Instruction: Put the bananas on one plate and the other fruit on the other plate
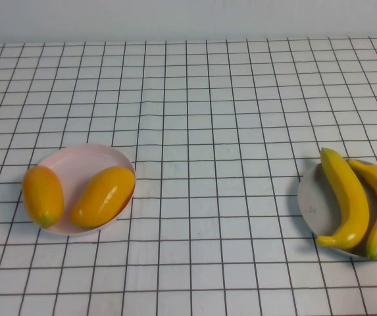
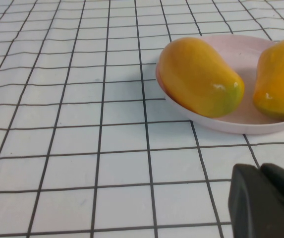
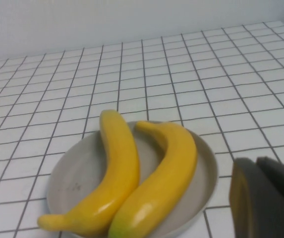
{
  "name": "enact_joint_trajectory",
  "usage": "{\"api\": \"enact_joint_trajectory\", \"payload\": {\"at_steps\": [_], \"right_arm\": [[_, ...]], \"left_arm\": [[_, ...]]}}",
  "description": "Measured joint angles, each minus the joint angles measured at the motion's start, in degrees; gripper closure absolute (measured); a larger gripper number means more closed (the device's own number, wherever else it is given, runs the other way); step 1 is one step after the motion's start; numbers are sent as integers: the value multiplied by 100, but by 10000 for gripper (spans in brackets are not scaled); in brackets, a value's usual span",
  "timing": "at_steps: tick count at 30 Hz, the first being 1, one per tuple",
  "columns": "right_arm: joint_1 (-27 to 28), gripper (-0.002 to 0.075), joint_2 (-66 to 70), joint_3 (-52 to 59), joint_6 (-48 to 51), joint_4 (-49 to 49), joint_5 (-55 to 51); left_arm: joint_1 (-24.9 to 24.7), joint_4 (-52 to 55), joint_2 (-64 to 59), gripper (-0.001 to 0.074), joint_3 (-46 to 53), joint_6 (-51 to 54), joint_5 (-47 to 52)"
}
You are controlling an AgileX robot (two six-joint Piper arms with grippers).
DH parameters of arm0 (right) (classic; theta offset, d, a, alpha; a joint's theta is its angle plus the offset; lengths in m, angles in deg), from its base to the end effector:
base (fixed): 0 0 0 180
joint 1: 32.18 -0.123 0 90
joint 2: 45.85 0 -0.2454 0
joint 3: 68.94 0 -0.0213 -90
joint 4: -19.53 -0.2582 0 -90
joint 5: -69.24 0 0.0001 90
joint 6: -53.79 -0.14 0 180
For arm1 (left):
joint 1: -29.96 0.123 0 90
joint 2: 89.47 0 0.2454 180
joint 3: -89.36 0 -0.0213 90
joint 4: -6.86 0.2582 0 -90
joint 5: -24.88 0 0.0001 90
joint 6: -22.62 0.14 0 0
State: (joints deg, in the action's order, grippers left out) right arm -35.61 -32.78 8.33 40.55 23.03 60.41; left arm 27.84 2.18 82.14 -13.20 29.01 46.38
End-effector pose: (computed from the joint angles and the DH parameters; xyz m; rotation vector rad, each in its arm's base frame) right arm 0.1573 0.0081 0.1759 0.1029 1.7302 0.1618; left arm 0.1465 -0.0096 0.1572 0.0885 1.8700 -0.0290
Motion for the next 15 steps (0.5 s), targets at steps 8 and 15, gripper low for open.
{"api": "enact_joint_trajectory", "payload": {"at_steps": [8, 15], "right_arm": [[67, 741, -442, 13, 85, 26, -990], [67, 741, -448, 22, 160, 26, -1067]], "left_arm": [[0, 0, 0, 739, 0, 0, 0], [0, 0, 0, 739, 0, 0, 0]]}}
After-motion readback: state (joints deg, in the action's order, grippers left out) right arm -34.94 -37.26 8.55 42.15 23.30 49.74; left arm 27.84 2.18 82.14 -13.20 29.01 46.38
